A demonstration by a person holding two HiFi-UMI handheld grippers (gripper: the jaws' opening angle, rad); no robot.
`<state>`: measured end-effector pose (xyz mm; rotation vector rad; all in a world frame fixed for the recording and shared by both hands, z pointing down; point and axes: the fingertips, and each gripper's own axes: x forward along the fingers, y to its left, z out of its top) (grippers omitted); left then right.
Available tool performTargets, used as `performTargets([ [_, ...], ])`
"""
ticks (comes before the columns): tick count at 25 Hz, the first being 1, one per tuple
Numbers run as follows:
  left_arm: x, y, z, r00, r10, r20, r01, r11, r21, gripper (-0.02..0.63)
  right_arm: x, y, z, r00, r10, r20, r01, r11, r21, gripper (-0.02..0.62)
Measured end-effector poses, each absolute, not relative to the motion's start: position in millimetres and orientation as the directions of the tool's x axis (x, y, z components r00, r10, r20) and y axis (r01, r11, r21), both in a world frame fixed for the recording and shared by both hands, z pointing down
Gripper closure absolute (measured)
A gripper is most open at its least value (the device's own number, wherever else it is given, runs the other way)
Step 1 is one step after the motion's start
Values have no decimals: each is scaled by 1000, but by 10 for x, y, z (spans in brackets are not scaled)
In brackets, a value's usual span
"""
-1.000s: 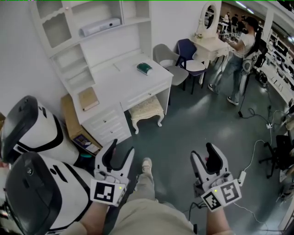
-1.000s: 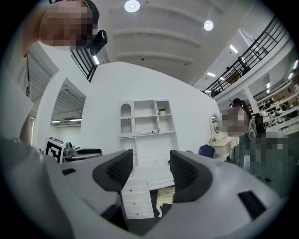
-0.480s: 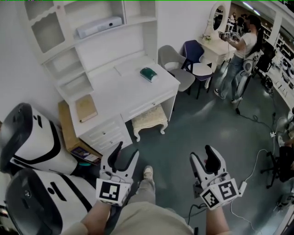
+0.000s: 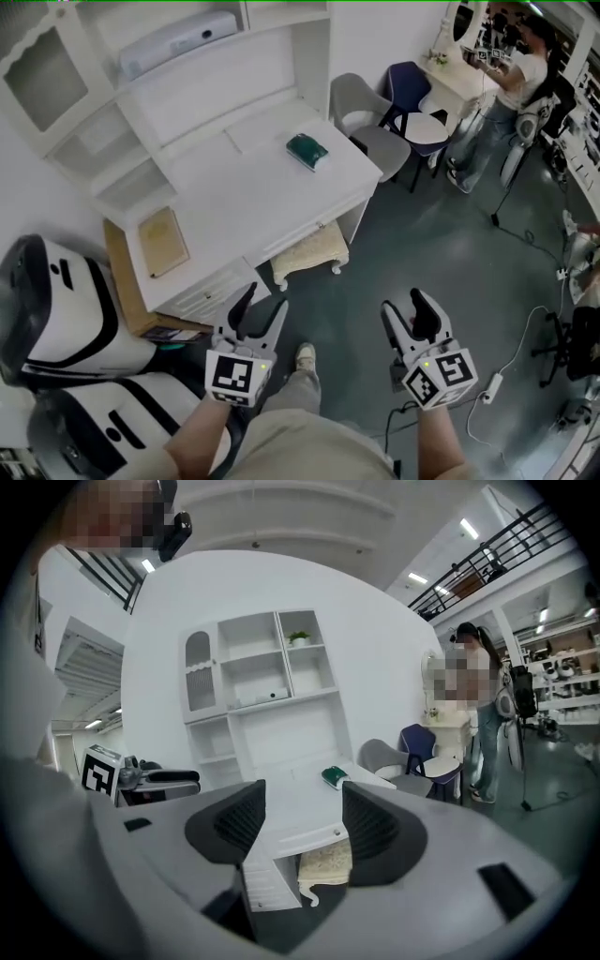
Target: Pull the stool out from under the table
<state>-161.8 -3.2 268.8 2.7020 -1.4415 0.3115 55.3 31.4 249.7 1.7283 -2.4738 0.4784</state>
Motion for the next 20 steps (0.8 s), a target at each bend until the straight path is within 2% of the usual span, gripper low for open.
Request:
performTargets([
  [8, -1590, -1023, 3224, 542, -779, 315, -825, -564, 28, 379, 481, -767, 3123, -373, -845, 384, -924, 300, -237, 327],
  [14, -1648, -1505, 3708, 503, -782, 369, -861, -490, 135, 379, 470, -1369, 3666, -408, -781, 474, -910, 301, -286, 327],
  [20, -1593, -1812, 4147, 475, -773, 420, -878, -448, 167, 379, 464, -1869, 4190, -438, -718, 541, -899, 336, -281, 324],
])
